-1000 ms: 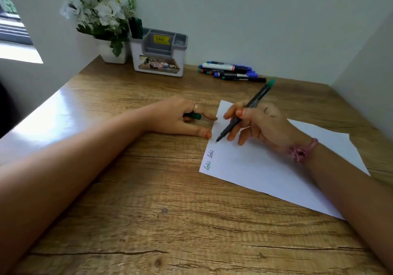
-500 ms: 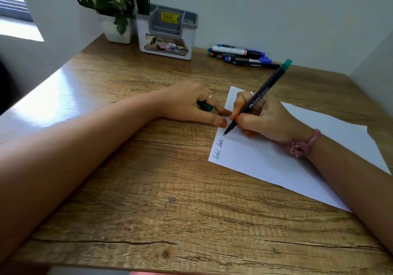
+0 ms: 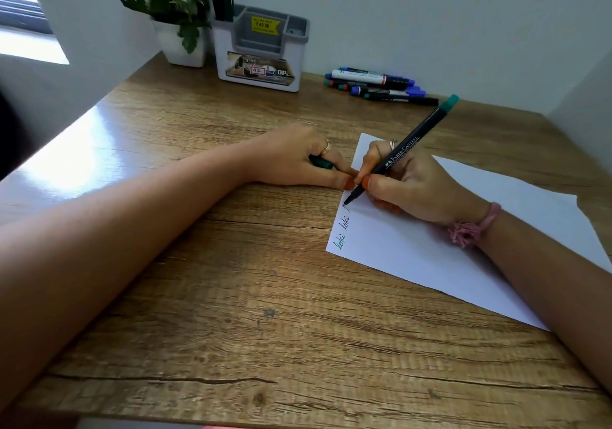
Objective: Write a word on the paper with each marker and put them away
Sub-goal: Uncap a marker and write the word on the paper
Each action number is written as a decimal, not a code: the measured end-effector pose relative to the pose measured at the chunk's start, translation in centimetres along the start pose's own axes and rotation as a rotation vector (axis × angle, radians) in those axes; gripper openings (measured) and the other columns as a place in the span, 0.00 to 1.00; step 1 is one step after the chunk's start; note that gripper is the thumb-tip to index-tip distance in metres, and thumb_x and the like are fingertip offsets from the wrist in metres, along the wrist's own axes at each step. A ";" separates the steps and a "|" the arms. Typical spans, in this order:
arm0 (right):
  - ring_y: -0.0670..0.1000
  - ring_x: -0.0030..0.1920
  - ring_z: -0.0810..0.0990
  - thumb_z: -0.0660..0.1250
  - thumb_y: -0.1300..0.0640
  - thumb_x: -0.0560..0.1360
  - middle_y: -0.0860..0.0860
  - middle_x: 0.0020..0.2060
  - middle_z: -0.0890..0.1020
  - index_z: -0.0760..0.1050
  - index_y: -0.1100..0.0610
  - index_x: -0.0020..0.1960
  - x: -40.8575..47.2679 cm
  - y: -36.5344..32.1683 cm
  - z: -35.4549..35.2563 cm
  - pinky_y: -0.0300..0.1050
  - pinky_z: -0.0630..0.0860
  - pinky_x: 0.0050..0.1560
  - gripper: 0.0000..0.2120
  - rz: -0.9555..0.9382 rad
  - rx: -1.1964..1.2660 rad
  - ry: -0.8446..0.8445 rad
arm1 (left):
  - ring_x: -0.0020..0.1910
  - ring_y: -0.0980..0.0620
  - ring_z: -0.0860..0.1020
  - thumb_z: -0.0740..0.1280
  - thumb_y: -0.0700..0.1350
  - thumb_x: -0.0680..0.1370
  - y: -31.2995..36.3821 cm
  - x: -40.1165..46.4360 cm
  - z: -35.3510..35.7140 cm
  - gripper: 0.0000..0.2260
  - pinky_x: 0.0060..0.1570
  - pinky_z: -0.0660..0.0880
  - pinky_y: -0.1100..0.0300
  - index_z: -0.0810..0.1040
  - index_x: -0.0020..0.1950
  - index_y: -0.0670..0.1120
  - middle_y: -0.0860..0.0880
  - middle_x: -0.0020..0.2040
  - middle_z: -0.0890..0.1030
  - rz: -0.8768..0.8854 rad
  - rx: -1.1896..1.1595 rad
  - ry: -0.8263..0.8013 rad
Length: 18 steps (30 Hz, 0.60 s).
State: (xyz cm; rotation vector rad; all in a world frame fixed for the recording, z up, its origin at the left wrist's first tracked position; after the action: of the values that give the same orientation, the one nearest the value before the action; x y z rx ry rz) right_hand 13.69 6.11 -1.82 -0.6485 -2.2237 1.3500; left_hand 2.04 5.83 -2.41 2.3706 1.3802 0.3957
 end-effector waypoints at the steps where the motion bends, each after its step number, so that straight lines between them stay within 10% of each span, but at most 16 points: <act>1: 0.41 0.23 0.72 0.63 0.64 0.68 0.45 0.24 0.77 0.73 0.58 0.39 0.0 -0.1 0.0 0.31 0.68 0.25 0.03 -0.002 -0.001 -0.005 | 0.43 0.49 0.79 0.59 0.70 0.67 -0.1 0.0 0.0 0.17 0.47 0.75 0.43 0.72 0.53 0.69 0.50 0.46 0.84 0.000 -0.004 0.001; 18: 0.41 0.23 0.71 0.61 0.66 0.68 0.45 0.23 0.76 0.72 0.57 0.38 -0.2 -0.7 0.0 0.31 0.68 0.25 0.05 -0.012 -0.010 0.015 | 0.43 0.46 0.78 0.59 0.74 0.66 -0.3 0.1 -0.1 0.15 0.45 0.74 0.44 0.72 0.50 0.73 0.47 0.45 0.83 -0.001 0.002 0.015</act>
State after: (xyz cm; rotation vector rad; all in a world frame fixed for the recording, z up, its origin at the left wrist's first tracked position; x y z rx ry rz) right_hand 13.70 5.69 -1.24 -0.6453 -2.2202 1.3252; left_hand 1.77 6.08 -2.46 2.3729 1.3890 0.4130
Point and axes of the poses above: each hand's wrist, its own x-axis towards the middle knuckle, its own z-axis out of the palm, y = z × x, the point moved 7 cm from there along x, towards the middle knuckle
